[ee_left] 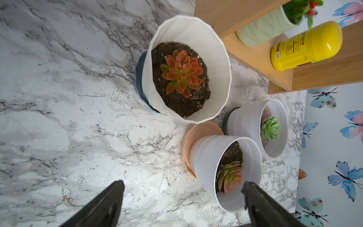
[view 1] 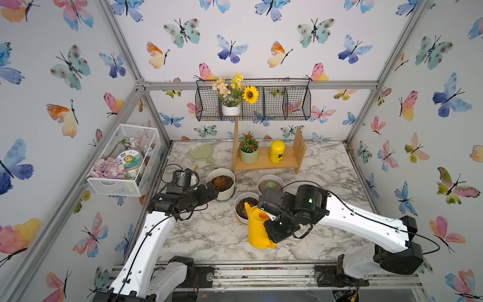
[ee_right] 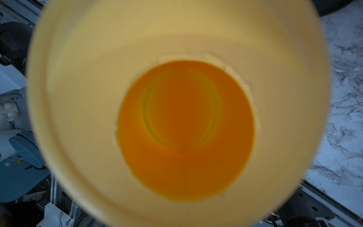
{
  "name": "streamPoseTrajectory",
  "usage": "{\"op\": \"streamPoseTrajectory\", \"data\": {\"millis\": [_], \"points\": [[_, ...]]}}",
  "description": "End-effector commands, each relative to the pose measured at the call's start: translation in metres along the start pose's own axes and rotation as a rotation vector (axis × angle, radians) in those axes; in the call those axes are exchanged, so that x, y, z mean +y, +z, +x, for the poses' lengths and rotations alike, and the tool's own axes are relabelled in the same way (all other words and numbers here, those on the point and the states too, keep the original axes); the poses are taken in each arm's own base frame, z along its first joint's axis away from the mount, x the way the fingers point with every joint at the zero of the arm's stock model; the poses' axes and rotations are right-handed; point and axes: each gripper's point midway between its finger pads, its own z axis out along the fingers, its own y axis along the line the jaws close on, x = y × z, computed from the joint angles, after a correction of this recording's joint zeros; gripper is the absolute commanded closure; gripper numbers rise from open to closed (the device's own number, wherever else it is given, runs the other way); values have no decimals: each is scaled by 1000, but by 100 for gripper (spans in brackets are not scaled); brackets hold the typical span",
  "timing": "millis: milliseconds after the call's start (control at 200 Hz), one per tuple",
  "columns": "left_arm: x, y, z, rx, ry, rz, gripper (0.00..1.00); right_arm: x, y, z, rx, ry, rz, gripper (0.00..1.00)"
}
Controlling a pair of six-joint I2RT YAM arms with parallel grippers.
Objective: Water the succulent around the soil edge
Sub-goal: Water the soil of the potted plant with water.
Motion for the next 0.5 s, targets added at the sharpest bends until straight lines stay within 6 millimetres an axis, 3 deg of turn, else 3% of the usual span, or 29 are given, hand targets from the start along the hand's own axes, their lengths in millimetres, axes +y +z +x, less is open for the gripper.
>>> {"op": "streamPoseTrajectory", "data": {"millis": [0,491], "points": [[-6,2,12,39,22,55,1,1,6,13,62,34,-16,99],[0,13,23,54,47,68,2,-13,18,31,121,103,13,99]]}}
